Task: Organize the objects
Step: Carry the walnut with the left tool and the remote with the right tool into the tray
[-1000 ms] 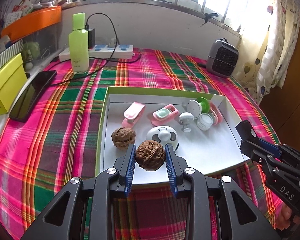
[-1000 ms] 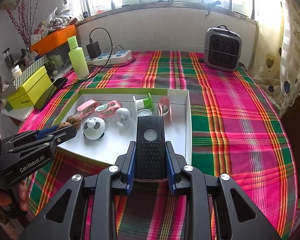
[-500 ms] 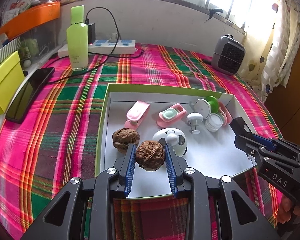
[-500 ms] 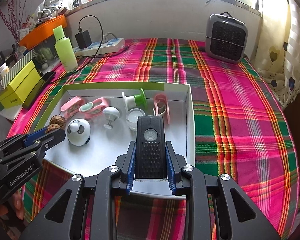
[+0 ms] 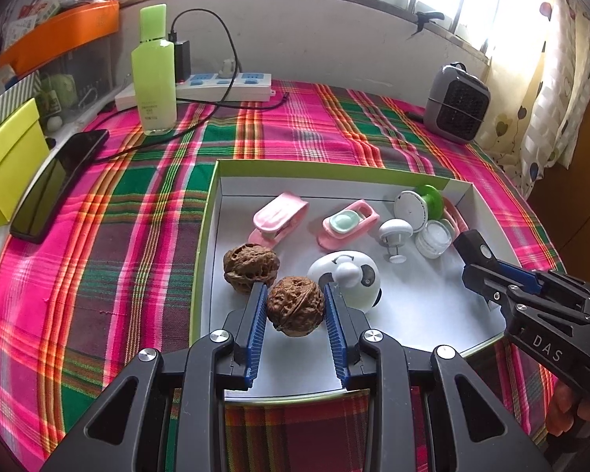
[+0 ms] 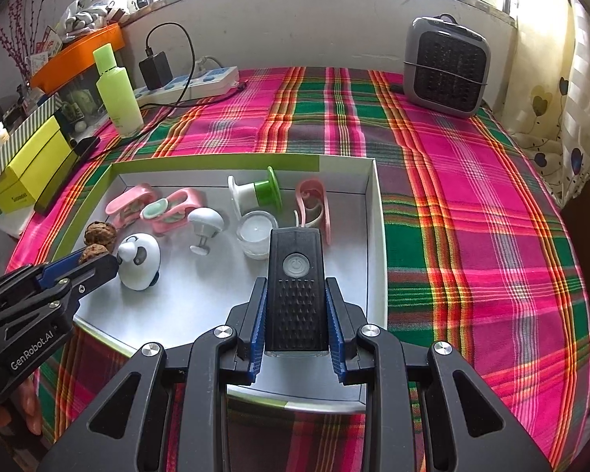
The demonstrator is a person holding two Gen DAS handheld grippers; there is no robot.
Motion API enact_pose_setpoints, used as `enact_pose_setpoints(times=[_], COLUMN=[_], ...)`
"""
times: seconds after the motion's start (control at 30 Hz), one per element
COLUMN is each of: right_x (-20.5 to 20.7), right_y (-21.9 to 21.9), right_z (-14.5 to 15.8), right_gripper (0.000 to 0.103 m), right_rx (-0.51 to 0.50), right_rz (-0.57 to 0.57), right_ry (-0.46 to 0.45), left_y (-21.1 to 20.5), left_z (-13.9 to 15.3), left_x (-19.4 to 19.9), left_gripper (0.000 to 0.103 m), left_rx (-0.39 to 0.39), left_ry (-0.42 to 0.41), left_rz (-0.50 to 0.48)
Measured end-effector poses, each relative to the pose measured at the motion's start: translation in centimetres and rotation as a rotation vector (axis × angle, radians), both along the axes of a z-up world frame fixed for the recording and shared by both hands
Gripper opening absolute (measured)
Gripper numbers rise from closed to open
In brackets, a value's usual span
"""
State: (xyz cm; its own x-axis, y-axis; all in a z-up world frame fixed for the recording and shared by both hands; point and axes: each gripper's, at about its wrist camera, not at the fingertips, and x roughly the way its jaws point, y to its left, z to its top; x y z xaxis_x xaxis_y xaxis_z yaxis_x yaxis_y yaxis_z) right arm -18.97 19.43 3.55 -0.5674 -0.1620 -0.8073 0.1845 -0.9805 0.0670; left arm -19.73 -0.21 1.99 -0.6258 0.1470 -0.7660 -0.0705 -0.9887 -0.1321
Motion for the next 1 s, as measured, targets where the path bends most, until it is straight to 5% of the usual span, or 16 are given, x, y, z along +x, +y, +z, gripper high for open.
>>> enact_pose_setpoints(times=[1.0], right_x=[0.23], right_y=[-0.39], right_z=[-0.28], right_gripper=[0.028], right_rx=[0.0], right_rz=[0.014], right_ry=[0.004], left_y=[0.24], left_z=[-0.15], left_x=[-0.1], left_gripper=[0.028], left_rx=[-0.023], left_ry=[-0.001], left_rz=[0.006])
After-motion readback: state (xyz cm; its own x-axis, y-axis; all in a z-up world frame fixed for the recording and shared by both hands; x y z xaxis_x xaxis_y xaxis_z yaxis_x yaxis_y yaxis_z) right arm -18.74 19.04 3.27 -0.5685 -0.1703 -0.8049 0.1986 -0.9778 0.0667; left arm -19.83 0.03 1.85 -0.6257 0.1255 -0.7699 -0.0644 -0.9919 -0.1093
